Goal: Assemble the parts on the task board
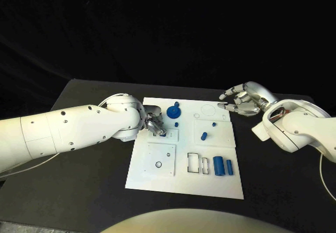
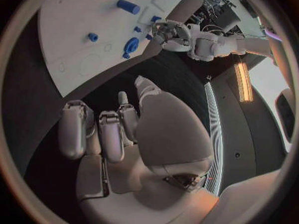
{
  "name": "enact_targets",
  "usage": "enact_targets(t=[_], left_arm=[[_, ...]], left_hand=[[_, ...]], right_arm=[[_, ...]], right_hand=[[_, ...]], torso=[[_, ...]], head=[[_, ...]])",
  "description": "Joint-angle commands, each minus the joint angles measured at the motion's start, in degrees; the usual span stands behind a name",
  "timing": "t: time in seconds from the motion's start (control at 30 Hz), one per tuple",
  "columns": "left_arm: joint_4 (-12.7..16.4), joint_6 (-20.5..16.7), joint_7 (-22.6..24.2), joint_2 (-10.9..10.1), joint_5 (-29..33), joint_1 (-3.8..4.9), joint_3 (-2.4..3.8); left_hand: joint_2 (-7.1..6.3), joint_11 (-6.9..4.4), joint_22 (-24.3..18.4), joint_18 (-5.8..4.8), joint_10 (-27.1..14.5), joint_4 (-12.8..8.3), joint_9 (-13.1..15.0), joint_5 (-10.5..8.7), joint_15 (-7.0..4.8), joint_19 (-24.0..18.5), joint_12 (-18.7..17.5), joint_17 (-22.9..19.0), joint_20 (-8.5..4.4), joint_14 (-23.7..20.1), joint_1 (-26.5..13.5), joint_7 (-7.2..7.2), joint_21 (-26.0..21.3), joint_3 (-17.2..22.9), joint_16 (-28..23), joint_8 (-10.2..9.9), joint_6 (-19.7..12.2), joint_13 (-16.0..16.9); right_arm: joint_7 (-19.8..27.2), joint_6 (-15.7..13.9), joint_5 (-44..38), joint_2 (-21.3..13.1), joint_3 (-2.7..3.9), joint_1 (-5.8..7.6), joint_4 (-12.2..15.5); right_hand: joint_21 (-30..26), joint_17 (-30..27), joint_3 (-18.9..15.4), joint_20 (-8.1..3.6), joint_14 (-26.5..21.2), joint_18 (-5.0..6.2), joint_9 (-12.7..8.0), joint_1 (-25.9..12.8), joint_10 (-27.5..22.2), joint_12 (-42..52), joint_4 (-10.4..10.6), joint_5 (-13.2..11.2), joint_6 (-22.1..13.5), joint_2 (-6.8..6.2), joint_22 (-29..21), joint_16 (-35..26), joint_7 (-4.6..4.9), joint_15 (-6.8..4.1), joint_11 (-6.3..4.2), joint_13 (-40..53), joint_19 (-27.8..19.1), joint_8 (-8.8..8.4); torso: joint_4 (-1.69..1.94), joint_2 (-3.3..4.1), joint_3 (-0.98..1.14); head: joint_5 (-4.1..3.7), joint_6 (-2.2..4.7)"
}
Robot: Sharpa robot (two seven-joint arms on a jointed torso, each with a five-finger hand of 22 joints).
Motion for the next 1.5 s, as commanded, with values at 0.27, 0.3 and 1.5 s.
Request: enact_targets(t=[0.27,0.3,1.5], left_arm=[[0.1,1.9,-0.2,0.1,-0.1,-0.19,-0.16],[0.1,1.9,-0.2,0.1,0.0,-0.19,-0.16],[-0.8,2.1,-0.2,0.9,2.0,-0.18,-0.15]], left_hand=[[0.36,-0.09,1.2,-0.79,0.2,-11.8,0.1,0.32,-0.4,0.4,-0.1,8.1,-0.03,4.4,0.2,-0.16,0.3,11.6,0.1,0.4,0.3,0.1],[0.37,-0.08,1.0,-0.77,0.2,-11.8,0.1,0.32,-0.4,0.3,-0.1,8.1,-0.03,4.4,0.2,-0.16,0.2,11.6,0.1,0.4,0.3,0.2],[1.56,-0.67,1.3,-0.84,1.3,-7.0,1.7,-0.68,-0.81,0.4,-0.1,8.6,-0.28,4.5,-6.1,-1.1,0.0,7.5,0.4,-0.8,1.6,0.5]], right_arm=[[0.1,0.5,-0.7,0.1,0.0,-0.06,0.1],[0.1,0.5,-0.7,0.1,0.0,-0.06,0.1],[0.3,0.2,-0.7,0.0,0.0,-0.06,0.1]], right_hand=[[-0.4,9.8,0.5,0.06,4.8,0.96,-0.1,-0.6,-0.3,-0.2,0.0,0.5,-0.2,-0.11,6.5,-0.3,-0.06,-0.05,-0.05,1.2,-0.4,0.24],[-0.4,9.8,0.5,0.06,4.8,0.96,-0.1,-0.6,-0.3,-0.2,0.0,0.5,-0.2,-0.11,6.5,-0.3,-0.06,-0.05,-0.05,1.2,-0.4,0.24],[-0.7,9.7,0.6,0.04,4.8,1.02,-0.1,-0.7,-0.4,-0.3,0.0,0.6,-0.2,-0.14,6.3,-0.3,-0.06,-0.06,-0.05,1.0,-0.6,0.26]], torso=[[-0.03,0.0,0.03],[-0.02,-0.01,0.03],[0.03,0.01,0.01]], head=[[-0.02,-0.02],[-0.05,-0.01],[-0.5,-0.34]])
